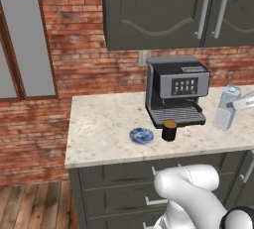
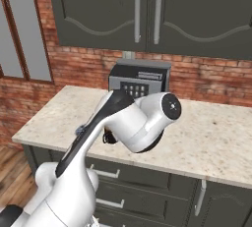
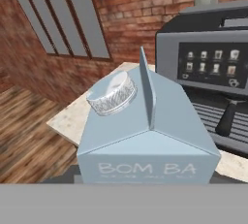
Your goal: Take a sugar cube from the saucer and place it inside the coffee. Then, grab milk from the fridge and place it next to the coffee on the counter to sweeten the coffee.
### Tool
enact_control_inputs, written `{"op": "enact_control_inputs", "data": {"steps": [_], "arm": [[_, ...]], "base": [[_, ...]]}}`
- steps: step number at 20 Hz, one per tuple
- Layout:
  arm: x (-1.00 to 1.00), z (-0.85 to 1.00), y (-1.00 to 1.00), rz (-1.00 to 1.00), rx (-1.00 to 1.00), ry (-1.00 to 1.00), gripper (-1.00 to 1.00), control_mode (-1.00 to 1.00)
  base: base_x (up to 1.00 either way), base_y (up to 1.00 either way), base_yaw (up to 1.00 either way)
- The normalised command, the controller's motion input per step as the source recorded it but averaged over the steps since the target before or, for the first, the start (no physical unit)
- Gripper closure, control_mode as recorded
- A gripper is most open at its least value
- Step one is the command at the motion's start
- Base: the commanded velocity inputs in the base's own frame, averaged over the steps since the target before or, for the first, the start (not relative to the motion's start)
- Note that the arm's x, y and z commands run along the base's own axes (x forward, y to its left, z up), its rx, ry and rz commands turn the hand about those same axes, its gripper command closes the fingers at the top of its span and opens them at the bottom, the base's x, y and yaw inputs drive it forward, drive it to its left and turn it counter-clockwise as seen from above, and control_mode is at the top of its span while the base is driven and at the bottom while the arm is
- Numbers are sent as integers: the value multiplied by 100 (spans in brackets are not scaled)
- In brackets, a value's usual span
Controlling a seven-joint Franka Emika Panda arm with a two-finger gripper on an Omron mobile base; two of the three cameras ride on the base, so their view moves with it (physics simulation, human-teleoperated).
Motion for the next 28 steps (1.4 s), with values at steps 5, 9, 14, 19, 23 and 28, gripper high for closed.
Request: {"op": "enact_control_inputs", "data": {"steps": [5,9,14,19,23,28], "arm": [[15,-44,0,3,0,-6,100,-100],[24,-38,0,4,0,-2,100,-100],[37,-25,0,9,0,0,100,-100],[45,-31,0,12,0,0,100,-100],[47,-41,0,6,0,-2,100,-100],[30,-38,0,0,0,-3,100,-100]], "base": [[0,0,0],[0,0,0],[0,0,0],[0,0,0],[0,0,0],[0,0,0]]}}
